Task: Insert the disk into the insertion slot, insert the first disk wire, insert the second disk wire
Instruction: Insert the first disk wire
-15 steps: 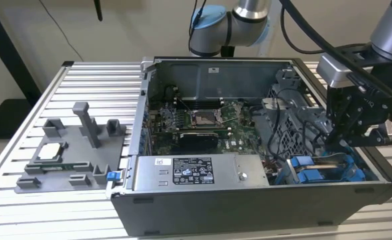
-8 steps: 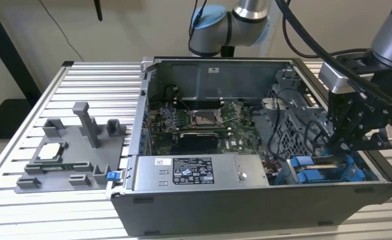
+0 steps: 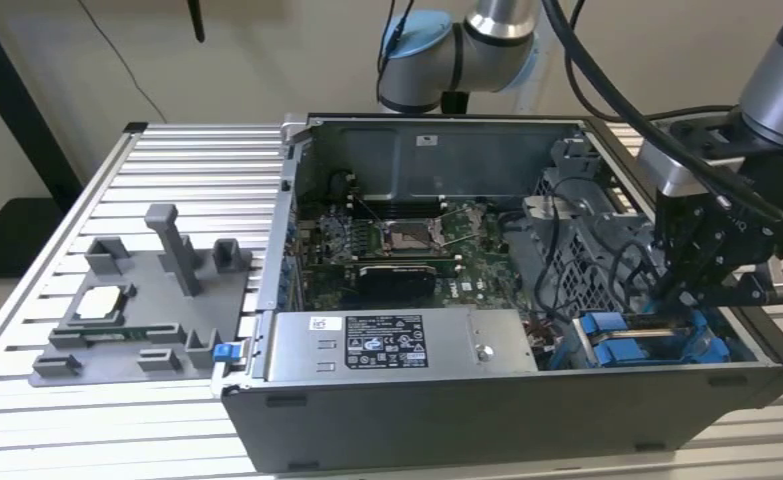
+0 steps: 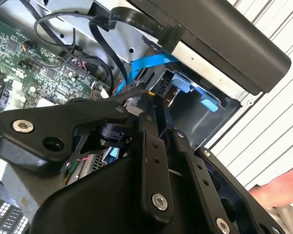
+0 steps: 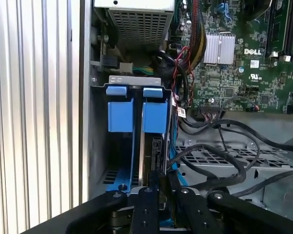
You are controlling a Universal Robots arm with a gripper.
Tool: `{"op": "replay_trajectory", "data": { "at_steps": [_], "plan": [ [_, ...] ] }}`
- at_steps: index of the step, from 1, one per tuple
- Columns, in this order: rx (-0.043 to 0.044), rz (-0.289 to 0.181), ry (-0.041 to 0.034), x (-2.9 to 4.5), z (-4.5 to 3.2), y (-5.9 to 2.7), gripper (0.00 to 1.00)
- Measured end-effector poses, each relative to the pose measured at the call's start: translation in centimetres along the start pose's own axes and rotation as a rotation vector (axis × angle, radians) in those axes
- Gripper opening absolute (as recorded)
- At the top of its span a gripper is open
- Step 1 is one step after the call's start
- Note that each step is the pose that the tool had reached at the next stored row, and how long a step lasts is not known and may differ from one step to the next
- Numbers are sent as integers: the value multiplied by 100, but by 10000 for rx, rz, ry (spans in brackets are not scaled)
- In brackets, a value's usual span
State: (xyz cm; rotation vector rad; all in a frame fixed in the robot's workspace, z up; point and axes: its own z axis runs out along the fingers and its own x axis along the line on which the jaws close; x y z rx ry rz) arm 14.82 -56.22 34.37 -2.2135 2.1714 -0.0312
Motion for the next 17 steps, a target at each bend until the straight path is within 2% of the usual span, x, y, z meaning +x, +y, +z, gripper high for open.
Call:
{"op": "replay_trajectory", "data": {
  "at_steps": [6, 13, 17],
  "plan": [
    [1, 79, 13, 2, 22, -6, 0],
    [8, 581, 48, 5, 41, -5, 0],
    [10, 706, 62, 5, 92, -4, 0]
  ]
}}
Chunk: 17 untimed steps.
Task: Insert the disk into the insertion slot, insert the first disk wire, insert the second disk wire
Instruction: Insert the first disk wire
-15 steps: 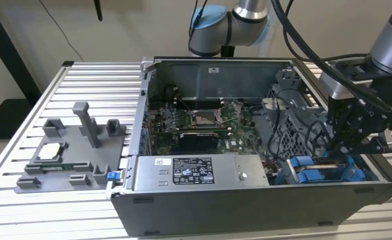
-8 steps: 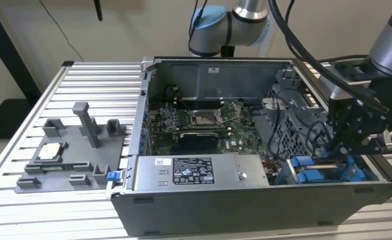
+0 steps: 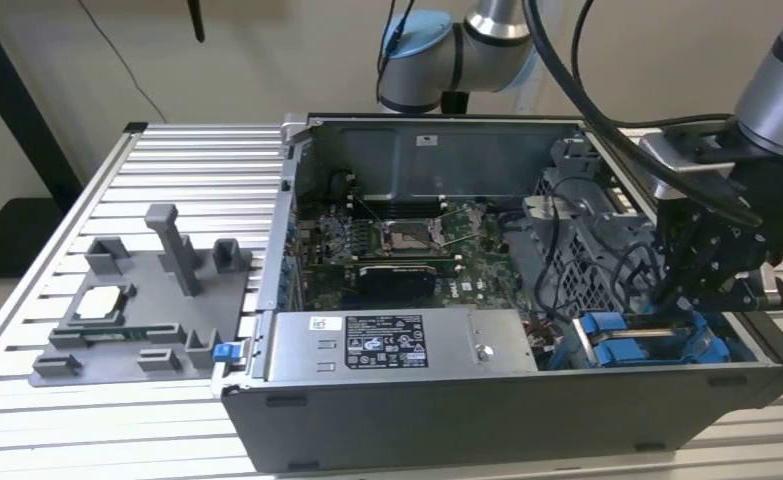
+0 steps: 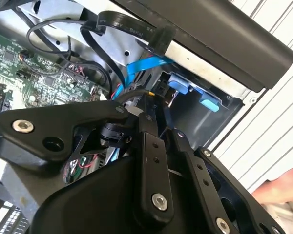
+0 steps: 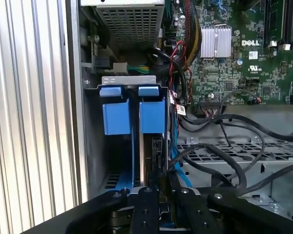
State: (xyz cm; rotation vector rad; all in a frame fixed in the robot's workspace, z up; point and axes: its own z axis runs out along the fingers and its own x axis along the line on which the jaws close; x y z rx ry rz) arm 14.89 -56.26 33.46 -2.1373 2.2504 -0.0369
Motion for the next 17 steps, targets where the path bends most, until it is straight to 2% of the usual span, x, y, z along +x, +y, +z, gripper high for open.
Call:
{"op": "replay_trajectory", "data": {
  "at_steps": [3, 4, 6, 17],
  "plan": [
    [0, 23, 1, 0, 28, 2, 0],
    [-11, 25, -7, 0, 23, 2, 100],
    [-23, 25, -14, 0, -47, -1, 100],
    [-26, 24, -1, -10, -550, -19, 100]
  ]
}}
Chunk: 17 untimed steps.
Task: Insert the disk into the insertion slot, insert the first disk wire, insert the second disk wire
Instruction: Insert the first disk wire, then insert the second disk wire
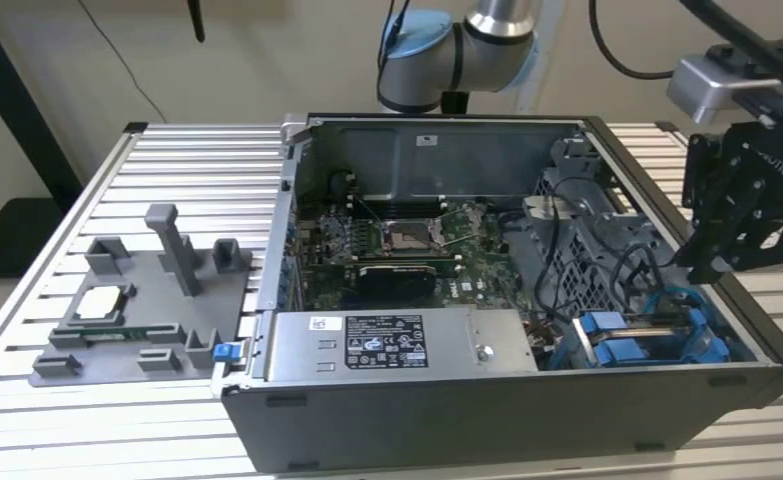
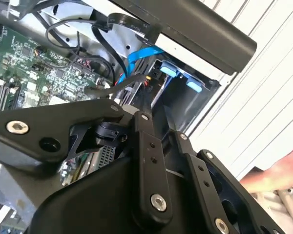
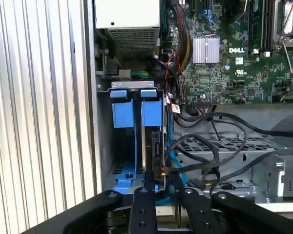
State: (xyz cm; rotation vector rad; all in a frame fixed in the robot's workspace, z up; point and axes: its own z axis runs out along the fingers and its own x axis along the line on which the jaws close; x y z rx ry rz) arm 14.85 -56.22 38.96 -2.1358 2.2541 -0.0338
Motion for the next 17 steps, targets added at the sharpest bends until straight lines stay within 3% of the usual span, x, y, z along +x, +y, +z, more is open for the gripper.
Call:
{"op": "replay_trajectory", "data": {
  "at_steps": [4, 8, 13, 17],
  "plan": [
    [0, 0, 4, -11, -155, -4, 100],
    [0, 1, -4, -56, -155, -55, 100],
    [-5, 2, -33, -108, -149, -194, 100],
    [-10, -4, -109, -132, -132, -298, 100]
  ]
}}
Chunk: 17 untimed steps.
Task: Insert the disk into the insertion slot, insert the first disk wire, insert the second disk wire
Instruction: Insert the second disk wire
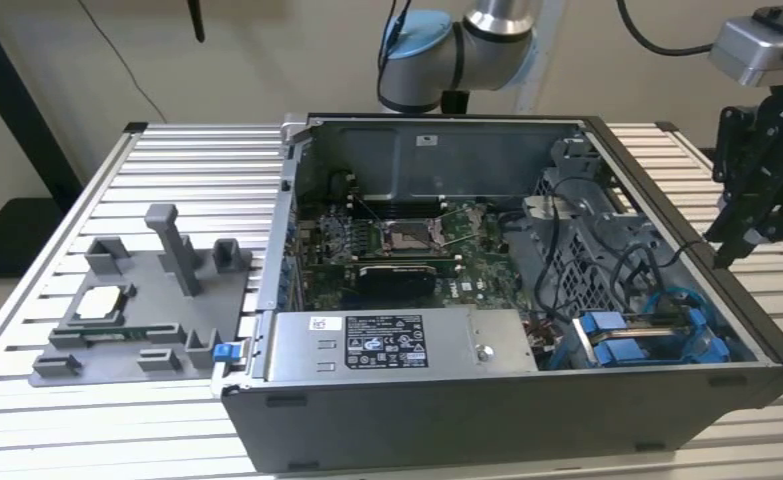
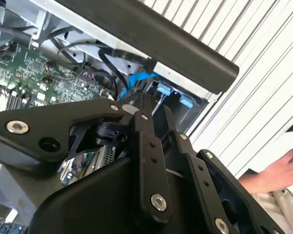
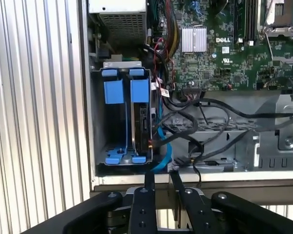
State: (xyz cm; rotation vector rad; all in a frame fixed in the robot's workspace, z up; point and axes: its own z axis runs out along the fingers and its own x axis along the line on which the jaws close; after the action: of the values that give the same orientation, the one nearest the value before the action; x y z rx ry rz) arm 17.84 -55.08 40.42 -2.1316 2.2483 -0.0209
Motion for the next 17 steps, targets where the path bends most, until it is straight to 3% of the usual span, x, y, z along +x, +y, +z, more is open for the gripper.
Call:
{"op": "replay_trajectory", "data": {
  "at_steps": [5, 11, 17],
  "plan": [
    [-1, -1, -16, -11, 75, -107, 100],
    [-3, -2, -44, -17, 156, -149, 100],
    [-7, 1, -162, -18, 220, -194, 100]
  ]
}}
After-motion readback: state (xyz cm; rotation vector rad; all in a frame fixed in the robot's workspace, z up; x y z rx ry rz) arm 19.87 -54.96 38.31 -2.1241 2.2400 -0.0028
